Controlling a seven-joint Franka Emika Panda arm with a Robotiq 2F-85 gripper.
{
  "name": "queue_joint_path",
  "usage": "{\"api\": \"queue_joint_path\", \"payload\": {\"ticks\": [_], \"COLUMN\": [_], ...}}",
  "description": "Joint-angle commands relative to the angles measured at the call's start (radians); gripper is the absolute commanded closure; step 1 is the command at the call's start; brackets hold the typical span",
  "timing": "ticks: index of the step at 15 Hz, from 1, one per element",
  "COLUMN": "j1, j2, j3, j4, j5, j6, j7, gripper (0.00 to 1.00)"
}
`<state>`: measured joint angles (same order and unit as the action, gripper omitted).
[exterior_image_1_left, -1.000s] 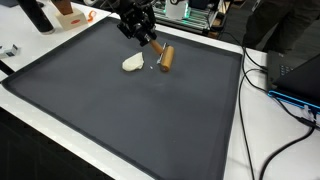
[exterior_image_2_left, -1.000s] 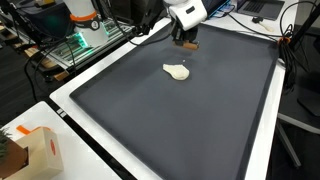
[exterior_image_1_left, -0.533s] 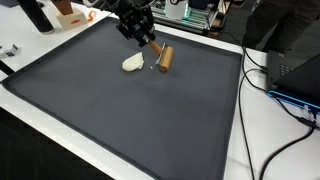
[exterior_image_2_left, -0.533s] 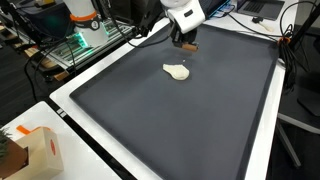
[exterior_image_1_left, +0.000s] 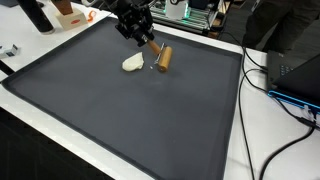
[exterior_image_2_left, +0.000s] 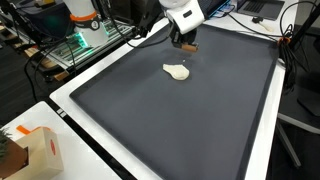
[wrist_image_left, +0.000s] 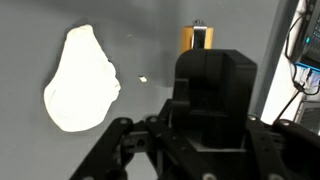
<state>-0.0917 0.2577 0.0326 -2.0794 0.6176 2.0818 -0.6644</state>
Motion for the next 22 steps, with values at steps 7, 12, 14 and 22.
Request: {"api": "queue_joint_path", "payload": {"ticks": [7,12,14,22], "j1": [0.005,0.009,0.014,0.049], "j2": [-0.037,-0.066,-0.084,-0.176], "j3": [0.0,0.007,0.01,0.007], "j4": [-0.017,-0.021,-0.021,-0.012], "j5": [-0.093,-0.182,-0.21,-0.401], "j6": [-0.009,-0.02,-0.028,-0.086], "j7": [0.002,-0.008,-0.008,-0.01], "gripper": [0.76,0.76,0.76,0.76]}}
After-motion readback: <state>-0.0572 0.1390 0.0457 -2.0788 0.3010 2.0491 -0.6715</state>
